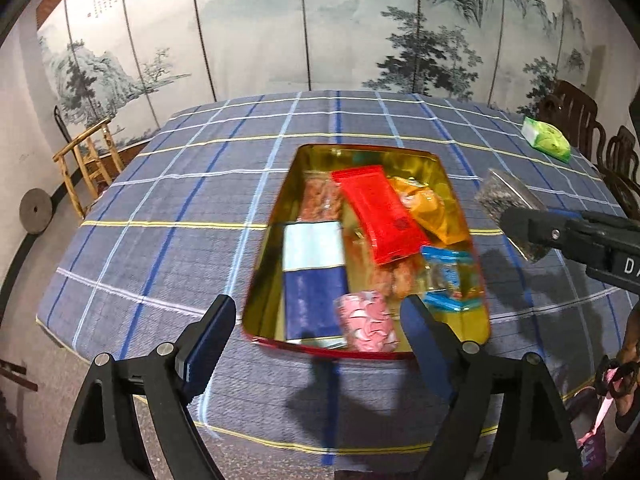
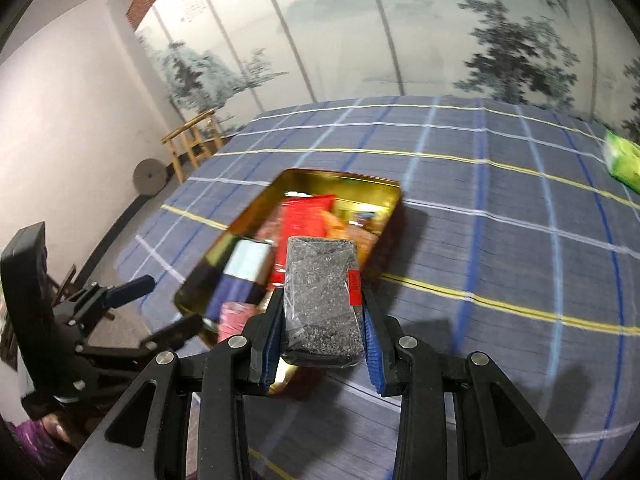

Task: Organize snacks

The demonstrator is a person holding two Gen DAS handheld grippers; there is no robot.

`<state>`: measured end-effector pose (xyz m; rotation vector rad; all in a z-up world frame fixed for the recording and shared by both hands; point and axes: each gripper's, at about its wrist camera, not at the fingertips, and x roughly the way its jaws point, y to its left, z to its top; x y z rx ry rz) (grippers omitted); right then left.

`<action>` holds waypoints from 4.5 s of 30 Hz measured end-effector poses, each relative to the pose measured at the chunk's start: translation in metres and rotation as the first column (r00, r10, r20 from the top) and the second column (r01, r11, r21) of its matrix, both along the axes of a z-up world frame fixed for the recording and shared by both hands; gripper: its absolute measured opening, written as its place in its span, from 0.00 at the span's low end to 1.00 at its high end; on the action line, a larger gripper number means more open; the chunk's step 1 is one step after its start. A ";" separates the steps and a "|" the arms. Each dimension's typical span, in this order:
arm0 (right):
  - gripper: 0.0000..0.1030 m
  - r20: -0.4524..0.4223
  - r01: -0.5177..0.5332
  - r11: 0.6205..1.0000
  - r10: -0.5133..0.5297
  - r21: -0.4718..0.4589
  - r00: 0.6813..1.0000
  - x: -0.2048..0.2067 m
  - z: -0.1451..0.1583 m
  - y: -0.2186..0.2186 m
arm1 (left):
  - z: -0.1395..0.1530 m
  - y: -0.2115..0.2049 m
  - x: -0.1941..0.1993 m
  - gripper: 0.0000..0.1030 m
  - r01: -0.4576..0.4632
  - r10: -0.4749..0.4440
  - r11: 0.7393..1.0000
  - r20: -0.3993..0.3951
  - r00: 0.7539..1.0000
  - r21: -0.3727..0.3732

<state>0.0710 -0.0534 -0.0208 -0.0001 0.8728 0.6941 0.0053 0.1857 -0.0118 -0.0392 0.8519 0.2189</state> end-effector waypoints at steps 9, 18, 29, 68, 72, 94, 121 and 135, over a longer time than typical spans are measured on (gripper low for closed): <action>0.35 -0.021 -0.063 0.998 0.063 -0.018 0.998 -0.010 0.004 0.046 | -0.002 0.025 -0.010 0.81 -0.047 0.047 0.999 0.000 0.999 -0.009; 0.35 -0.064 -0.056 0.997 0.053 -0.044 0.997 0.008 -0.009 0.083 | 0.004 0.030 -0.012 0.83 -0.063 0.063 0.998 0.027 0.998 0.017; 0.36 -0.084 -0.039 0.998 0.035 -0.056 0.996 0.040 -0.019 0.137 | 0.005 0.030 -0.010 0.83 -0.074 0.073 0.997 0.038 0.997 0.030; 0.86 0.564 0.130 0.984 -0.175 0.118 0.807 -0.092 0.112 0.049 | 0.114 -0.024 -0.084 1.00 -0.087 0.020 0.990 0.493 0.870 0.114; 0.94 0.625 0.175 0.978 -0.208 0.114 0.752 -0.106 0.122 0.041 | 0.128 -0.023 -0.088 1.00 -0.055 0.029 0.998 0.504 0.863 0.036; 0.98 0.624 0.184 0.978 -0.202 0.094 0.755 -0.115 0.111 0.048 | 0.124 -0.022 -0.094 1.00 -0.180 0.124 0.982 0.503 0.856 0.064; 1.00 0.597 0.180 0.982 -0.181 0.061 0.781 -0.111 0.103 0.053 | 0.113 -0.020 -0.087 1.00 -0.186 0.139 0.981 0.458 0.878 0.060; 1.00 0.491 0.245 0.969 -0.204 -0.019 0.847 -0.069 0.067 0.024 | 0.093 -0.022 -0.055 1.00 -0.185 0.149 0.981 0.364 0.919 0.065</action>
